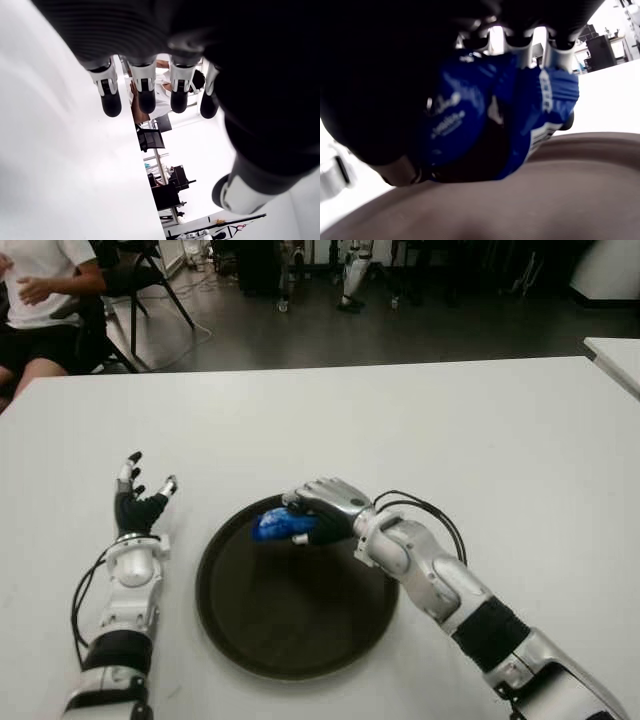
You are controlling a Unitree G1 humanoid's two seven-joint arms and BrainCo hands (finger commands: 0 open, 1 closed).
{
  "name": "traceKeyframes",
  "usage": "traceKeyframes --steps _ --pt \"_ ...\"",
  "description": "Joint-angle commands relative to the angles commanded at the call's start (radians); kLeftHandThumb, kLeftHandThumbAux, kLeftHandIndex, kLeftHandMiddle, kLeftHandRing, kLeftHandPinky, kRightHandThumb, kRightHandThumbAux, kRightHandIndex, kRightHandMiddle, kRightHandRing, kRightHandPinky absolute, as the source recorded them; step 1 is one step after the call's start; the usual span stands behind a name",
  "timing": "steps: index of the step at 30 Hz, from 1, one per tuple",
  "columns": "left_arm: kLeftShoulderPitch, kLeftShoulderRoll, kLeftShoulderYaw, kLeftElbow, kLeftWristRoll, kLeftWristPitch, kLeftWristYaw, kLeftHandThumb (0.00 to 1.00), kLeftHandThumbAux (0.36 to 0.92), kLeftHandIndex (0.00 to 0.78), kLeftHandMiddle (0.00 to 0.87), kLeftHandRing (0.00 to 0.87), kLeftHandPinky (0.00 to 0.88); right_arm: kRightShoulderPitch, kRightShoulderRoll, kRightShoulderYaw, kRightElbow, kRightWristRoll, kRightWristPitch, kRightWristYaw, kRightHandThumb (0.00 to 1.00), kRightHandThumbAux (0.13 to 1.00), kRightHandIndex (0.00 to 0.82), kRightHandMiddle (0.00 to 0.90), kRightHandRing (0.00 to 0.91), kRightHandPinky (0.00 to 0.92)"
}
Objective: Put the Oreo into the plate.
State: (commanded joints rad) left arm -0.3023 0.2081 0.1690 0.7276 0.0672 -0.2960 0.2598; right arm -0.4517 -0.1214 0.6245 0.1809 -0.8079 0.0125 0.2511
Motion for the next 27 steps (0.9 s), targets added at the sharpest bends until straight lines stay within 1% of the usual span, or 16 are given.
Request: traceKeyframes --steps 5,8,11,15,21,27 --pt "-0.001 -0.001 0.002 0.000 -0.001 0.003 -0.003 0.000 0.719 0.040 0.018 0.000 0.000 0.002 0.000 0.010 -0.021 -0.021 0.044 0.023 0.709 0.716 0.438 0.760 0.771 0.770" --pt "-0.002 -0.001 0.002 0.001 -0.001 0.006 -0.003 0.000 0.708 0.041 0.014 0.000 0.000 0.002 0.000 0.017 -0.035 -0.034 0.068 0.045 0.709 0.717 0.437 0.748 0.763 0.756" --pt "-0.002 -0.002 0.006 0.006 -0.007 0.001 -0.005 0.001 0.726 0.027 0.010 0.000 0.000 0.002 -0.001 0.022 -0.050 -0.043 0.089 0.066 0.709 0.717 0.437 0.743 0.759 0.757" --pt "-0.003 -0.003 0.009 0.011 -0.011 -0.006 -0.005 0.004 0.750 0.017 0.011 0.000 0.000 0.005 0.000 0.025 -0.062 -0.047 0.105 0.078 0.709 0.718 0.437 0.738 0.754 0.732" --pt "-0.005 -0.003 0.013 0.020 -0.013 -0.014 -0.005 0.004 0.760 0.021 0.015 0.000 0.000 0.008 0.001 0.025 -0.072 -0.046 0.115 0.087 0.709 0.718 0.437 0.719 0.745 0.721" --pt "-0.005 -0.007 0.017 0.020 -0.018 -0.013 -0.005 0.001 0.754 0.018 0.008 0.000 0.000 0.012 0.001 0.024 -0.085 -0.040 0.119 0.099 0.708 0.718 0.437 0.717 0.744 0.727"
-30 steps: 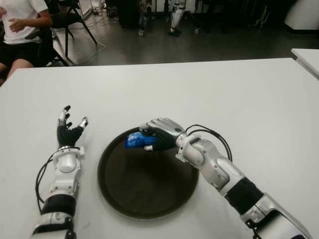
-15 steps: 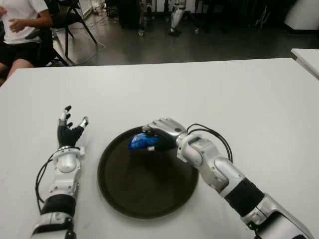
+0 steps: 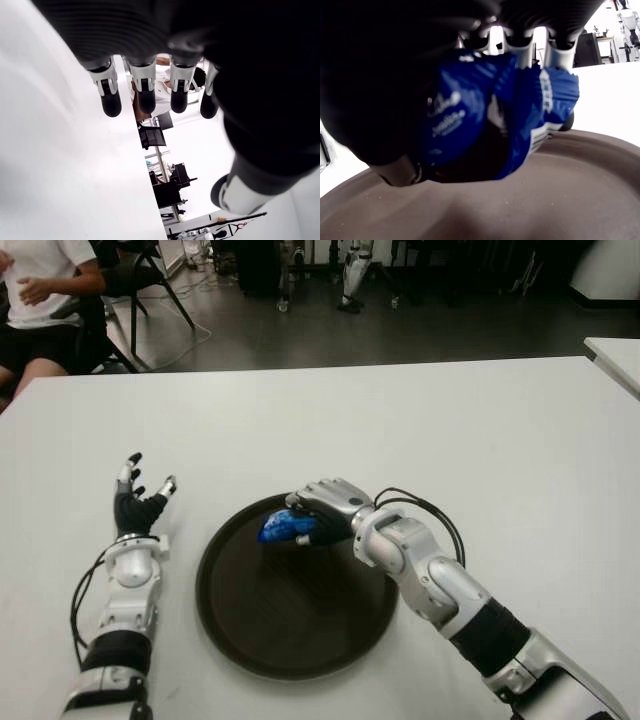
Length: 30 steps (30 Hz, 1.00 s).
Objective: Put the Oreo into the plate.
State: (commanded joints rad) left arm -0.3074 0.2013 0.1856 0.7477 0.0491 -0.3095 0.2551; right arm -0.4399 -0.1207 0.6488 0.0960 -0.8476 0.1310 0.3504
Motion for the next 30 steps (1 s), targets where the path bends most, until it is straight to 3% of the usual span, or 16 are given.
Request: traceKeyframes --steps 13,20,22,25,26,27,28,30 --pt "-0.002 0.001 0.000 0.005 0.003 0.011 0.011 0.003 0.739 0.012 0.006 0.000 0.000 0.010 0.002 -0.012 -0.018 0.039 -0.012 0.022 0.710 0.717 0.437 0.763 0.772 0.753" --pt "-0.005 0.005 -0.003 0.013 0.012 0.011 0.018 0.000 0.724 0.017 0.011 0.000 0.000 0.028 -0.030 -0.028 -0.037 0.089 -0.141 -0.039 0.703 0.719 0.433 0.770 0.768 0.738" --pt "-0.006 0.004 -0.002 0.015 0.012 0.009 0.019 0.000 0.724 0.018 0.012 0.000 0.000 0.028 -0.038 -0.030 -0.038 0.101 -0.168 -0.040 0.694 0.723 0.428 0.748 0.754 0.723" --pt "-0.008 0.001 0.000 0.016 0.008 0.008 0.021 0.000 0.723 0.017 0.010 0.000 0.000 0.016 -0.049 -0.035 -0.025 0.153 -0.216 0.002 0.678 0.730 0.417 0.643 0.664 0.614" --pt "-0.009 0.000 0.001 0.017 0.007 0.008 0.021 0.000 0.718 0.019 0.009 0.000 0.000 0.011 -0.053 -0.037 -0.020 0.175 -0.231 0.020 0.446 0.722 0.326 0.537 0.585 0.535" --pt "-0.010 0.000 0.001 0.018 0.006 0.008 0.022 0.000 0.715 0.020 0.009 0.000 0.000 0.008 -0.055 -0.039 -0.016 0.190 -0.241 0.032 0.288 0.719 0.267 0.469 0.534 0.485" --pt "-0.011 -0.001 0.002 0.018 0.005 0.009 0.022 0.000 0.713 0.020 0.009 0.000 0.000 0.008 -0.059 -0.041 -0.017 0.213 -0.248 0.054 0.231 0.718 0.246 0.445 0.516 0.467" --pt "-0.012 -0.001 0.002 0.018 0.005 0.012 0.023 0.000 0.705 0.020 0.006 0.000 0.000 0.008 -0.069 -0.046 -0.029 0.258 -0.252 0.110 0.094 0.680 0.138 0.287 0.372 0.389"
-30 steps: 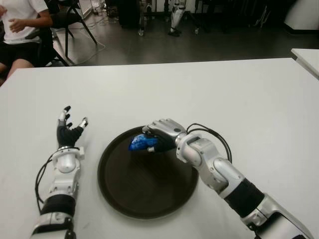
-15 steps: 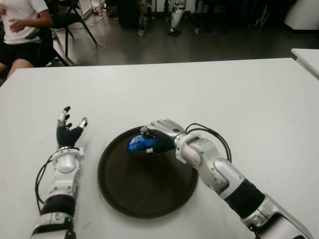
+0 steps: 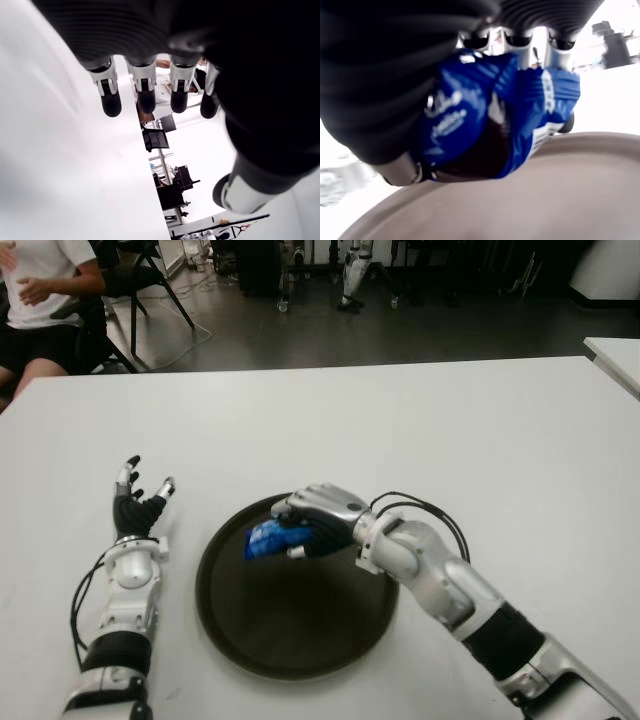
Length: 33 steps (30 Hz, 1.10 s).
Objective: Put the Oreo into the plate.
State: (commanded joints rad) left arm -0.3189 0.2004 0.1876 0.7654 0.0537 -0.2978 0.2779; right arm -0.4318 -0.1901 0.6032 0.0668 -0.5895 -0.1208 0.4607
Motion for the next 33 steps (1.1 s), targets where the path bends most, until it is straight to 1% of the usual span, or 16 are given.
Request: traceKeyframes --steps 1,2,3,4,5,6,8,11,13,17,22,26,31,33 --pt "0.000 0.000 0.000 0.000 0.000 0.002 0.001 0.000 0.704 0.020 0.005 0.000 0.000 0.000 -0.006 -0.002 -0.008 0.022 0.001 0.030 0.075 0.667 0.110 0.235 0.322 0.359" --pt "-0.001 0.000 -0.001 -0.002 0.002 0.004 0.002 0.000 0.702 0.019 0.004 0.000 0.000 -0.007 -0.013 -0.003 -0.012 0.056 0.006 0.078 0.048 0.649 0.070 0.161 0.249 0.314" --pt "-0.001 0.000 -0.002 -0.003 0.003 0.006 0.002 0.000 0.705 0.018 0.003 0.000 0.000 -0.011 -0.016 -0.004 -0.015 0.079 0.010 0.111 0.030 0.632 0.045 0.103 0.159 0.239" --pt "-0.001 0.000 -0.002 -0.004 0.003 0.007 0.002 0.000 0.706 0.017 0.003 0.000 0.000 -0.018 -0.018 -0.004 -0.012 0.106 0.015 0.144 0.024 0.626 0.036 0.082 0.127 0.212" --pt "-0.001 0.001 -0.003 -0.004 0.004 0.008 0.002 0.000 0.711 0.016 0.004 0.000 0.000 -0.022 -0.018 -0.005 -0.010 0.124 0.018 0.167 0.015 0.617 0.023 0.052 0.081 0.136" --pt "0.000 0.000 -0.004 -0.007 0.003 0.010 0.001 0.000 0.714 0.016 0.005 0.000 0.000 -0.025 -0.019 -0.007 -0.011 0.144 0.021 0.188 0.010 0.612 0.014 0.033 0.052 0.088" --pt "0.002 0.000 -0.004 -0.012 0.003 0.013 0.000 0.000 0.722 0.016 0.009 0.000 0.000 -0.028 -0.018 -0.012 -0.013 0.170 0.025 0.216 0.005 0.607 0.007 0.017 0.026 0.045" --pt "0.005 -0.003 -0.003 -0.018 0.000 0.015 0.000 0.000 0.744 0.013 0.012 0.002 0.000 -0.027 -0.012 -0.016 -0.010 0.182 0.026 0.220 0.001 0.607 0.002 0.005 0.008 0.014" --pt "0.008 -0.004 -0.003 -0.024 -0.001 0.014 0.000 0.000 0.749 0.015 0.013 0.002 0.000 -0.028 -0.012 -0.016 -0.008 0.178 0.025 0.214 0.000 0.609 0.001 0.002 0.004 0.007" --pt "0.010 -0.003 -0.005 -0.028 0.002 0.013 0.000 0.000 0.746 0.020 0.018 0.001 0.003 -0.024 -0.011 -0.017 -0.009 0.166 0.020 0.195 0.000 0.612 0.000 0.000 0.000 0.001" --pt "0.014 0.000 -0.009 -0.033 0.009 0.013 0.000 0.003 0.722 0.017 0.010 0.000 0.000 -0.015 -0.008 -0.018 -0.009 0.144 0.010 0.153 0.000 0.605 0.000 0.000 0.000 0.000" --pt "0.014 0.001 -0.008 -0.026 0.006 0.007 -0.005 0.019 0.733 0.014 0.006 0.000 0.000 -0.013 -0.004 -0.014 0.012 0.136 -0.015 0.114 0.000 0.620 0.000 0.000 0.000 0.000" --pt "0.000 0.011 -0.001 0.024 -0.001 -0.015 -0.010 0.018 0.727 0.016 0.005 0.000 0.000 -0.012 -0.004 -0.015 0.023 0.136 -0.039 0.090 0.000 0.641 0.000 0.000 0.000 0.000" --pt "-0.013 0.016 0.003 0.063 -0.004 -0.027 -0.010 0.008 0.721 0.016 0.003 0.000 0.000 -0.013 -0.003 -0.015 0.032 0.138 -0.052 0.082 0.000 0.639 0.000 0.000 0.000 0.000"
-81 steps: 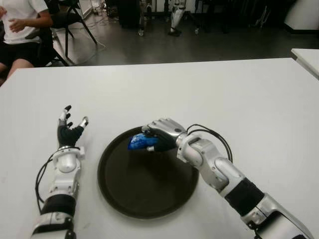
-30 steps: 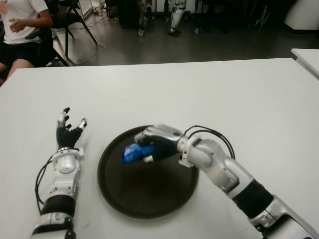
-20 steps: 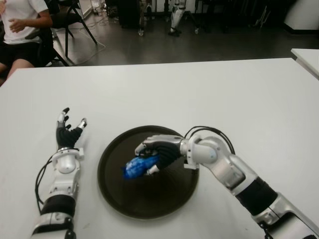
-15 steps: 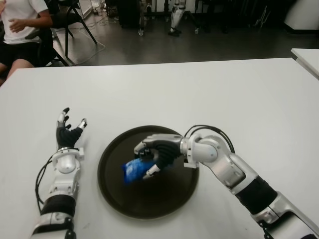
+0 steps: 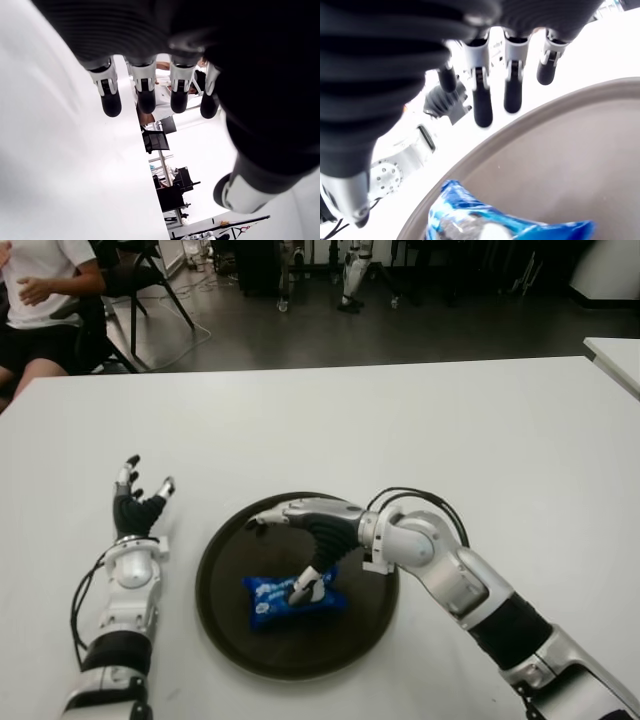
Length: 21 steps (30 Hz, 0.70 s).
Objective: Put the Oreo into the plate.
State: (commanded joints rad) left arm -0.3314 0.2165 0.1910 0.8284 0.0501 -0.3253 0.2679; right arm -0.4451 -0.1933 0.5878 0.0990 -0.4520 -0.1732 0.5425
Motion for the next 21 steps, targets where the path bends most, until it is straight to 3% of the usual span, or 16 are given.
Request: traceKeyframes --steps 21 --pt "-0.035 0.010 0.004 0.094 0.014 -0.062 0.030 0.003 0.704 0.035 0.011 0.000 0.000 0.000 0.010 0.002 0.014 -0.025 0.024 -0.009 0.000 0.649 0.000 0.000 0.000 0.000"
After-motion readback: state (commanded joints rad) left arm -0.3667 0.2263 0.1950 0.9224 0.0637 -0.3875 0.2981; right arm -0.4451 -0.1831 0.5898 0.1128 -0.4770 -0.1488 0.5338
